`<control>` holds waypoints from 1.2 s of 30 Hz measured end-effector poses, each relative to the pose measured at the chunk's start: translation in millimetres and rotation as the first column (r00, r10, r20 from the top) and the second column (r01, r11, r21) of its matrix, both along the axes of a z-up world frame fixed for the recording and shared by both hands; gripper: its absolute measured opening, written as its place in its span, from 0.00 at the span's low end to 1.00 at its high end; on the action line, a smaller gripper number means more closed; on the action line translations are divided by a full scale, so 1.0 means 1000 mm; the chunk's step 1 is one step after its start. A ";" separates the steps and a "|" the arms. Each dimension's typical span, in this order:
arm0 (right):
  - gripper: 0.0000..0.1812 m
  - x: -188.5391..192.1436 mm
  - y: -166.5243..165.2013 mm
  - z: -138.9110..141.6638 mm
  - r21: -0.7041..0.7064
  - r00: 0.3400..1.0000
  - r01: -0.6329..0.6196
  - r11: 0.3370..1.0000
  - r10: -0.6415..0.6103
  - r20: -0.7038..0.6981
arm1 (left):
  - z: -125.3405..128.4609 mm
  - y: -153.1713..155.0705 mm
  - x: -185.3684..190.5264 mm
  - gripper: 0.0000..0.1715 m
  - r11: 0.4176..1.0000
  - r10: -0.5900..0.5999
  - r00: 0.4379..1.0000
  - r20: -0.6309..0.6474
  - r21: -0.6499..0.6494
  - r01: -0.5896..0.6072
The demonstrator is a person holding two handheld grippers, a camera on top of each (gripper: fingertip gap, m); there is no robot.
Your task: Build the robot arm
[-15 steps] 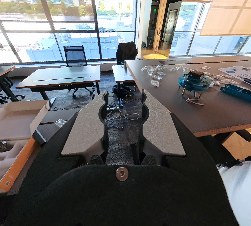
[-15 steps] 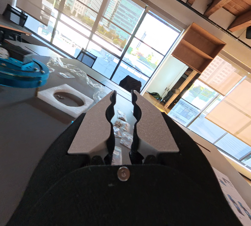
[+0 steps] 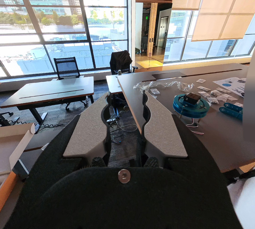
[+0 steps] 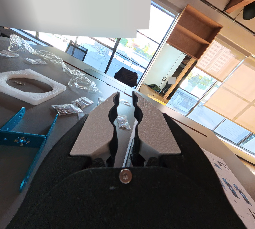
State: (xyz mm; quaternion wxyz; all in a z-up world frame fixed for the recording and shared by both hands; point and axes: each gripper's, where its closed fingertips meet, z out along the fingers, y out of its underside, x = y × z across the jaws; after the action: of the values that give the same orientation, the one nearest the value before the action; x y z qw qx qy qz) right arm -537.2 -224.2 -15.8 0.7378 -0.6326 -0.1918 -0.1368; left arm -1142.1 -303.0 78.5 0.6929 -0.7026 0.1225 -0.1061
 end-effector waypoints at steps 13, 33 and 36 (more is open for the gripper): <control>0.09 -0.014 0.018 -0.040 -0.210 0.992 -0.015 0.978 0.041 0.120 | -0.022 -0.032 -0.077 0.25 0.980 0.194 0.981 0.007 -0.046 -0.193; 0.10 -0.629 -0.088 0.051 -0.144 0.551 -0.834 0.533 0.814 -0.184 | -0.139 -0.251 -0.469 0.25 0.802 0.521 0.834 -0.181 -0.229 -0.551; 0.11 -0.699 -0.070 0.006 -0.287 0.614 -0.780 0.556 0.769 -0.180 | -0.132 -0.275 -0.515 0.24 0.795 0.552 0.822 -0.141 -0.207 -0.570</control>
State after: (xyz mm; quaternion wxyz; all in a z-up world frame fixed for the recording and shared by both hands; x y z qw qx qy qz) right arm -1236.2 -294.2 -9.3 0.6057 -0.6020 -0.4580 0.2469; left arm -1657.3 -578.4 -53.3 0.5980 -0.7891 -0.0794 0.1159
